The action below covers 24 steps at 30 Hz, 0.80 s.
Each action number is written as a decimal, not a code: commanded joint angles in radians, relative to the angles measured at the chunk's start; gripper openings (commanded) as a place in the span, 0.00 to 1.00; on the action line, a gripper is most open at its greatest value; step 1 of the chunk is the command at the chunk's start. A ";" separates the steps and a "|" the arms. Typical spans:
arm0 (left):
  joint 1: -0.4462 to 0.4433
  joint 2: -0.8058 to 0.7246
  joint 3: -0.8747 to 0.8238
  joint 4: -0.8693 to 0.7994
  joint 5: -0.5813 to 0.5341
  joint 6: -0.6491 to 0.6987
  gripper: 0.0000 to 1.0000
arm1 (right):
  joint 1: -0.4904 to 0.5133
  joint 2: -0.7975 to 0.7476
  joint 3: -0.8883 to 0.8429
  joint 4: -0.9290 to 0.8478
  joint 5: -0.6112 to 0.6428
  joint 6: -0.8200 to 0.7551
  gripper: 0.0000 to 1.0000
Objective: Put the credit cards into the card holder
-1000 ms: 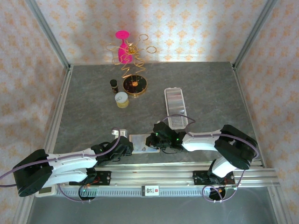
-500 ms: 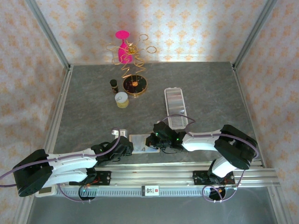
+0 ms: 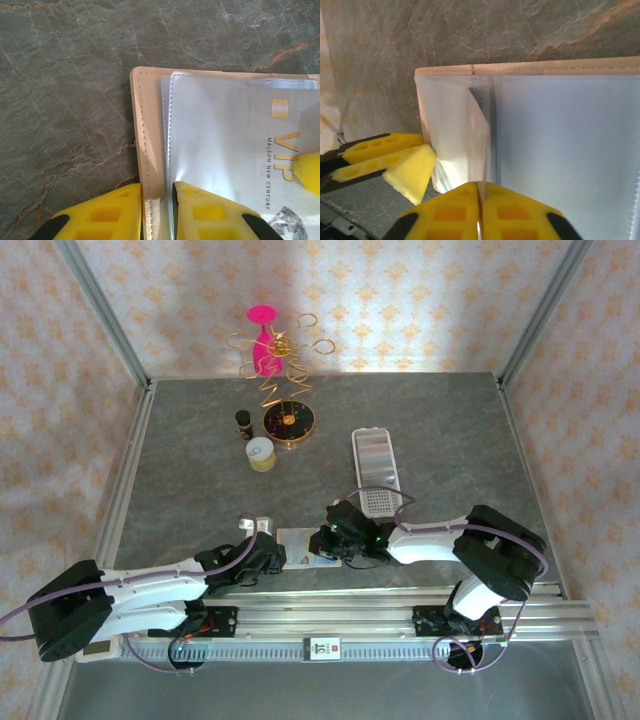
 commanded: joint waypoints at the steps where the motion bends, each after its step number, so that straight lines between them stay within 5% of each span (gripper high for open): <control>1: -0.008 0.008 -0.012 -0.034 0.023 -0.004 0.24 | 0.005 0.007 0.027 -0.124 0.075 -0.050 0.16; 5: -0.009 -0.002 -0.009 -0.040 0.022 -0.004 0.26 | 0.005 -0.017 0.050 -0.204 0.125 -0.075 0.24; 15: -0.008 0.012 -0.016 -0.015 0.037 -0.012 0.26 | 0.005 0.039 0.082 -0.170 0.061 -0.091 0.12; 24: -0.009 0.021 -0.020 -0.004 0.039 -0.013 0.26 | 0.019 0.068 0.147 -0.220 0.070 -0.119 0.12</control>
